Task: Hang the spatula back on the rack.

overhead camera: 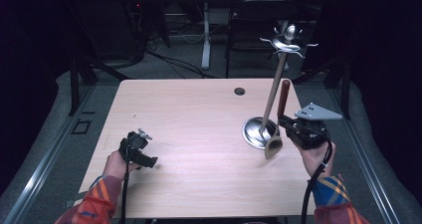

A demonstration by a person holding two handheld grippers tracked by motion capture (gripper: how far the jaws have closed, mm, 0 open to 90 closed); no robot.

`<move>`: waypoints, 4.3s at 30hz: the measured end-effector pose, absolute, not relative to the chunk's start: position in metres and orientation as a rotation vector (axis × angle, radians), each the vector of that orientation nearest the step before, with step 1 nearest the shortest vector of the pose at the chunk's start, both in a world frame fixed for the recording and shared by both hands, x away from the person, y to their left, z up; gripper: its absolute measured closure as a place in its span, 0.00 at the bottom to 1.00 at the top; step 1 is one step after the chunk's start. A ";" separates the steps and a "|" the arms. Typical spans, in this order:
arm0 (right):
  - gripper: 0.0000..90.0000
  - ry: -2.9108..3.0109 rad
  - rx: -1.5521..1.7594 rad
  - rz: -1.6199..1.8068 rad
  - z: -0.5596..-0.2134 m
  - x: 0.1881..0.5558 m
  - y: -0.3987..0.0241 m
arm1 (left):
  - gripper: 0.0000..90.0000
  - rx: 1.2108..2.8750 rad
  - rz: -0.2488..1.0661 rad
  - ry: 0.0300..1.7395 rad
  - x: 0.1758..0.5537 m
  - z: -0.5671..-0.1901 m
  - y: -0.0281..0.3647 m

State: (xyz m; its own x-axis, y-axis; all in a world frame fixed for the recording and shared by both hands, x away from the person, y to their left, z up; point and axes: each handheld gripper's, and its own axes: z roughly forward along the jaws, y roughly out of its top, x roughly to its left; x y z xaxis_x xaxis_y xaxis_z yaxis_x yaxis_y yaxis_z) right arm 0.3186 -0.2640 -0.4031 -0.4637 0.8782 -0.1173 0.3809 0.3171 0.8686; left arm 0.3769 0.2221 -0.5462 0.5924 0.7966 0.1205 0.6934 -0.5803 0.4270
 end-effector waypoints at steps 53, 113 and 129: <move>0.94 1.847 1.162 1.117 -0.365 0.331 -0.288 | 0.12 2.509 0.410 1.201 0.377 -0.549 0.219; 0.93 1.918 1.157 1.155 -0.351 0.360 -0.286 | 0.12 2.527 0.408 1.189 0.378 -0.551 0.217; 0.93 1.933 1.160 1.124 -0.349 0.364 -0.287 | 0.12 2.529 0.408 1.187 0.378 -0.551 0.217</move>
